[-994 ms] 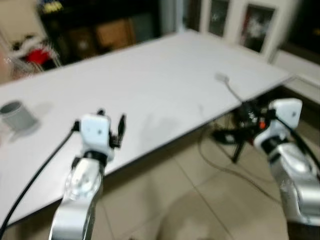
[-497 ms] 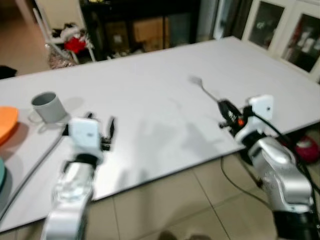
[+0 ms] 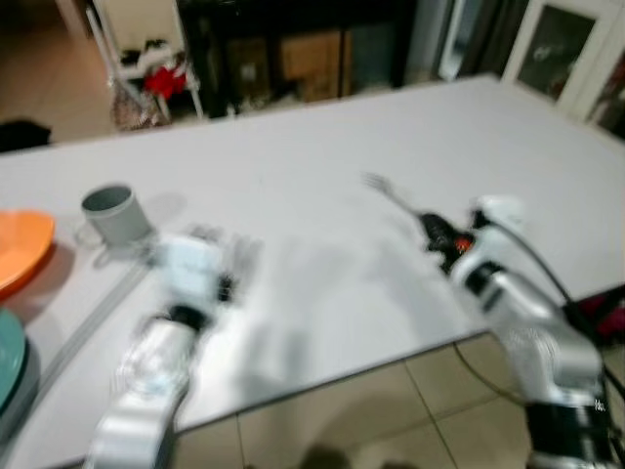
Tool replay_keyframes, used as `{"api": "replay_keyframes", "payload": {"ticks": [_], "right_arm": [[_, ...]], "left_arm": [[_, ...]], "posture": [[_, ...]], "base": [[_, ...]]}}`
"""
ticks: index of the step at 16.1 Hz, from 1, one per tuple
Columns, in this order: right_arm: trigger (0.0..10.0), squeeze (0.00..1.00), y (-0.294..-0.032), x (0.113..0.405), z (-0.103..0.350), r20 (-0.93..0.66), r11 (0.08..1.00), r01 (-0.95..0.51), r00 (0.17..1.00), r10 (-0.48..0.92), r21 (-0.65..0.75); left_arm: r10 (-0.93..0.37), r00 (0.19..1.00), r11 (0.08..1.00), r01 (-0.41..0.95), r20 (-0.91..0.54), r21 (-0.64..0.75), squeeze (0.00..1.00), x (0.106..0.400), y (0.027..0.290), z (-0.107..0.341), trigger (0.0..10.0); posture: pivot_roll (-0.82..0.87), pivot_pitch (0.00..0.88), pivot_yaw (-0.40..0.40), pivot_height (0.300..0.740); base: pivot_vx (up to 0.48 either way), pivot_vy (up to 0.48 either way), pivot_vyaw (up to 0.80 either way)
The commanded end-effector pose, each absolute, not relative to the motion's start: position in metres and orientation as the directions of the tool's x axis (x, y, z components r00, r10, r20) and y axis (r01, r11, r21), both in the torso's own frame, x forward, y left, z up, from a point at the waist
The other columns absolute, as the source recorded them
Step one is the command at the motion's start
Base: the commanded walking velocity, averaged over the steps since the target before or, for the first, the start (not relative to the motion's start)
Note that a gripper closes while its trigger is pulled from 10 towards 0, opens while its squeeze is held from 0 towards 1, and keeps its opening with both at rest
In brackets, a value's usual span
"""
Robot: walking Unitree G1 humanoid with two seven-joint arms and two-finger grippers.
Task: Setting the table
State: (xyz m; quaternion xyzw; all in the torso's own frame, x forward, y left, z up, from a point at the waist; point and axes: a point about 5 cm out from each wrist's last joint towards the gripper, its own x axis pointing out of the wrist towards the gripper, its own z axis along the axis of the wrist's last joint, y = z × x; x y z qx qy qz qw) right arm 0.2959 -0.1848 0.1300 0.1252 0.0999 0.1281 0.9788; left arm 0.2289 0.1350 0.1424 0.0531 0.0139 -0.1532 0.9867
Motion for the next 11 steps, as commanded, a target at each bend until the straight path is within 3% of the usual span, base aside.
{"api": "replay_keyframes", "payload": {"ticks": [1, 4, 7, 11], "right_arm": [[10.0, 0.00, -0.179, 0.297, 0.132, -0.163, 0.919, -0.233, 0.941, 0.295, 0.317], [10.0, 0.00, -0.185, 0.294, 0.117, -0.265, 0.878, -0.133, 0.923, 0.279, 0.461], [10.0, 0.00, -0.190, 0.296, 0.116, -0.285, 0.818, -0.055, 0.922, 0.262, 0.573], [10.0, 0.00, -0.201, 0.296, 0.107, -0.364, 0.776, 0.094, 0.913, 0.181, 0.623]], "left_arm": [[-0.370, 0.928, 0.923, 0.373, -0.051, 0.094, 0.00, 0.224, 0.134, 0.145, 10.0], [-0.570, 0.809, 0.811, 0.582, -0.145, 0.061, 0.00, 0.216, 0.120, 0.137, 10.0], [-0.582, 0.800, 0.801, 0.595, -0.147, 0.064, 0.00, 0.219, 0.120, 0.139, 10.0], [-0.601, 0.783, 0.788, 0.614, -0.159, 0.047, 0.00, 0.216, 0.119, 0.138, 10.0]], "posture": [[-0.12, 0.019, 0.046, 0.740], [-0.13, 0.023, 0.052, 0.740], [-0.13, 0.027, 0.058, 0.740], [-0.12, 0.027, 0.052, 0.740]], "base": [[0.000, 0.000, 0.00], [0.000, 0.000, 0.00], [0.000, 0.000, 0.00], [0.000, 0.000, 0.00]]}}
